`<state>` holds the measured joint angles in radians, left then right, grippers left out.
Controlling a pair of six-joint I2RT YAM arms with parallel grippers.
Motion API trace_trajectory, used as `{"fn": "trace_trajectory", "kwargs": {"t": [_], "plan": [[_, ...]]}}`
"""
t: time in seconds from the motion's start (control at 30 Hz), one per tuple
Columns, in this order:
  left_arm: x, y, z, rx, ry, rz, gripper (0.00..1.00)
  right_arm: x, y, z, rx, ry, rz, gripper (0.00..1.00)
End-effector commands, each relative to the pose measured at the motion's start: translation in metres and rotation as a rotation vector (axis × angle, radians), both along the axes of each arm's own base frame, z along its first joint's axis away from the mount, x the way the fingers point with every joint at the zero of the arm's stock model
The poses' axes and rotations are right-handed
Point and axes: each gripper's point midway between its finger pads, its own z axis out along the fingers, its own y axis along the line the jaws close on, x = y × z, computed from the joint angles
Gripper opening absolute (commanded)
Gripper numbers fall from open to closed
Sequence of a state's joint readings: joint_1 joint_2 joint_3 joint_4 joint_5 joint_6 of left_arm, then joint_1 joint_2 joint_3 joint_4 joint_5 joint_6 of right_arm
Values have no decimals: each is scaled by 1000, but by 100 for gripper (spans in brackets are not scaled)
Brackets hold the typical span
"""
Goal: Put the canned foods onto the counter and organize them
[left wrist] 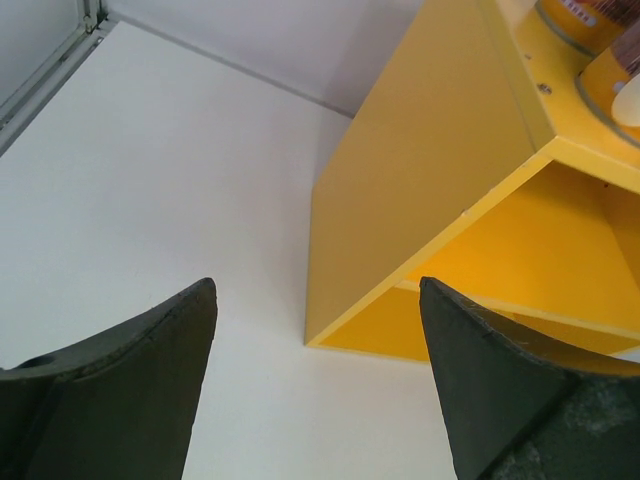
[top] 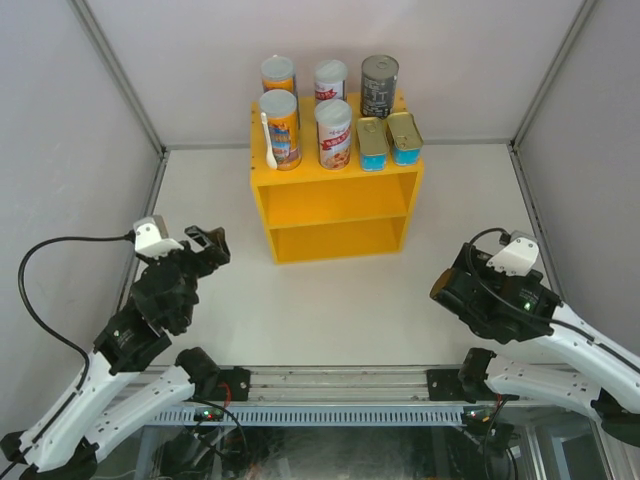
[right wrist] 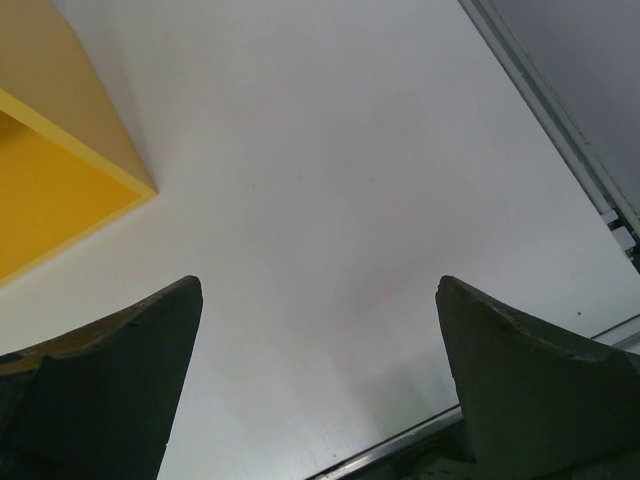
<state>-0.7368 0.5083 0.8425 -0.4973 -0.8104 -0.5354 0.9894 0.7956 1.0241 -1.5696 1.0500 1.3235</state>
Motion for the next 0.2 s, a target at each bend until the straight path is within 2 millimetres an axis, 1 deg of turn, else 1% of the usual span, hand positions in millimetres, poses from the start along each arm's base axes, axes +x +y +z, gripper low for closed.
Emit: {"fn": "trace_trajectory", "kwargs": {"t": [0.0,0.07,0.17], "plan": [[-4,8,-10,-15,-1,29,86,10,-2,23,-4,-86,-14,100],[-6,9,-16,-12,6,28,86,13,0,27,-21,-98,-4,97],[-7,10,-25,-12,22,30,86,15,0,30,-32,-107,-7,100]]}}
